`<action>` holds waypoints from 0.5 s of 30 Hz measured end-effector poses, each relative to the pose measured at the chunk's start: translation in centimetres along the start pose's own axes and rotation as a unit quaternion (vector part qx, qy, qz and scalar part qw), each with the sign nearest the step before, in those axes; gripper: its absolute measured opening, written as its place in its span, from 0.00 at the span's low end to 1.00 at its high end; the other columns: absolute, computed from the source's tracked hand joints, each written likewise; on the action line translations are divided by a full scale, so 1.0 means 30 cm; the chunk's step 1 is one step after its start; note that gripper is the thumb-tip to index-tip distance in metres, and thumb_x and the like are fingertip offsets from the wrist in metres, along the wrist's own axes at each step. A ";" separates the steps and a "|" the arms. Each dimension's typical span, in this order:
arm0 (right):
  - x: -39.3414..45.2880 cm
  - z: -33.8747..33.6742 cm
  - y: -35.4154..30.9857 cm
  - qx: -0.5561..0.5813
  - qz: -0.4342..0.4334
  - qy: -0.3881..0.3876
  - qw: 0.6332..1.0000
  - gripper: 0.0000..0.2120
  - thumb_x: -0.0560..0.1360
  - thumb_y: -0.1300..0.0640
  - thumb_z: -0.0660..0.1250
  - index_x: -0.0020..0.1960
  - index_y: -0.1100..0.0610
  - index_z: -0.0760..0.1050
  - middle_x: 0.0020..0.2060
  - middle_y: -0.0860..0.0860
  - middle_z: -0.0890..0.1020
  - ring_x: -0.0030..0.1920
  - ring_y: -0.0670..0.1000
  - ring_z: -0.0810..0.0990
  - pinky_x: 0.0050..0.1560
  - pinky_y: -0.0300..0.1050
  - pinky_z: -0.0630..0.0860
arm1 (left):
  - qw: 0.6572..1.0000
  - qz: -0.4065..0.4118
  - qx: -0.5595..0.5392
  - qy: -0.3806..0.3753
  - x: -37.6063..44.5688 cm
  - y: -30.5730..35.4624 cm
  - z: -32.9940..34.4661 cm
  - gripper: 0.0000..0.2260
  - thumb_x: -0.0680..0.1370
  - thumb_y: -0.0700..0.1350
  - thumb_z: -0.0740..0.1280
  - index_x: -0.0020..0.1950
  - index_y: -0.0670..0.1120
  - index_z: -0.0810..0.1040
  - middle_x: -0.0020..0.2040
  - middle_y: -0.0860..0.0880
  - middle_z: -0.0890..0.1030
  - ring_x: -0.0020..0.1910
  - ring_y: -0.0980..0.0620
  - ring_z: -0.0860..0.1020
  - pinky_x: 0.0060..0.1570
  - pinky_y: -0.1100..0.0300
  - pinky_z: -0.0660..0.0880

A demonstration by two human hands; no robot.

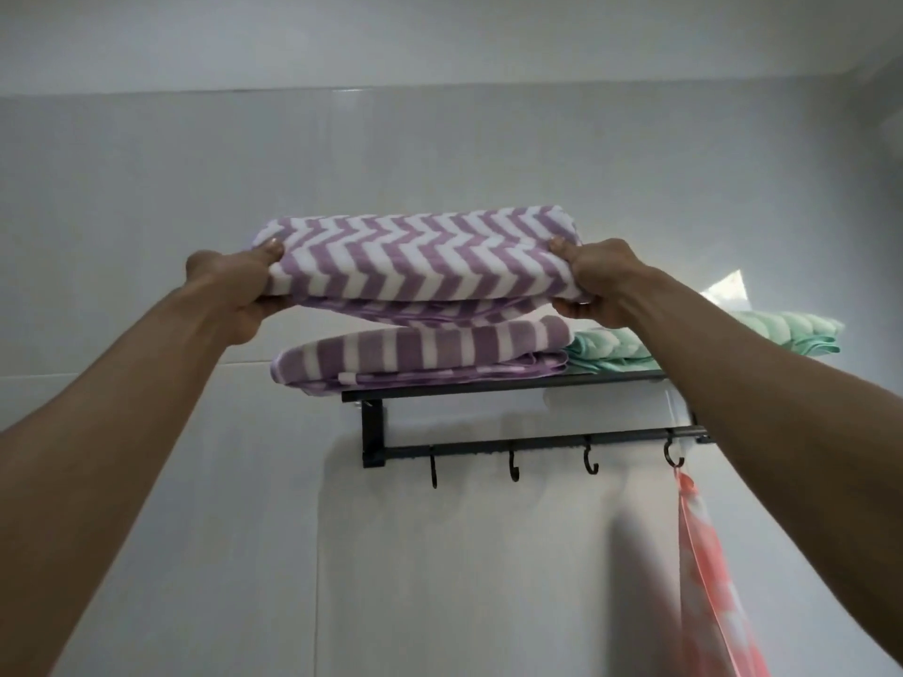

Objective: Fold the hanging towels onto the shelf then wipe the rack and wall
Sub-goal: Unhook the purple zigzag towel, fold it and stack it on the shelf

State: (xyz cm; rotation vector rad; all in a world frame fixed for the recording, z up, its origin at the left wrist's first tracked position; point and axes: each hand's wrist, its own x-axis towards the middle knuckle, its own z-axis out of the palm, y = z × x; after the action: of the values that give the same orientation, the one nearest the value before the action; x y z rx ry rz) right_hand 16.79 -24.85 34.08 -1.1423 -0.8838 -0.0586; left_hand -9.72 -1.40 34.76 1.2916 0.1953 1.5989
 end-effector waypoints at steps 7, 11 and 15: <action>0.150 0.057 0.003 -0.020 0.018 -0.006 1.000 0.09 0.81 0.55 0.66 0.56 0.60 0.78 0.46 0.58 0.81 0.35 0.53 0.80 0.25 0.40 0.77 | 1.000 -0.001 0.009 -0.021 0.113 -0.032 0.074 0.17 0.73 0.41 0.76 0.60 0.41 0.80 0.56 0.42 0.82 0.48 0.45 0.85 0.36 0.51 0.83; 0.180 0.073 0.051 -0.112 0.071 -0.024 0.991 0.14 0.81 0.63 0.54 0.54 0.60 0.78 0.38 0.57 0.80 0.33 0.52 0.79 0.24 0.37 0.78 | 0.991 -0.077 0.100 -0.040 0.132 -0.116 0.073 0.11 0.77 0.33 0.64 0.58 0.38 0.79 0.53 0.38 0.81 0.45 0.42 0.83 0.29 0.55 0.81; 0.199 0.079 0.083 -0.168 0.100 -0.011 0.981 0.14 0.82 0.61 0.50 0.55 0.62 0.73 0.39 0.57 0.78 0.31 0.51 0.77 0.24 0.37 0.76 | 0.984 -0.106 0.141 -0.026 0.134 -0.166 0.042 0.10 0.77 0.33 0.60 0.56 0.37 0.77 0.49 0.37 0.79 0.40 0.44 0.82 0.25 0.57 0.79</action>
State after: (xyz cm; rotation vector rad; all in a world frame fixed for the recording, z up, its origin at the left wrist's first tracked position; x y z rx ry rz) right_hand 20.58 -19.52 36.28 -1.5463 -0.7922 -0.0301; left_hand -5.34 3.42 34.54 1.4738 0.5256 1.3875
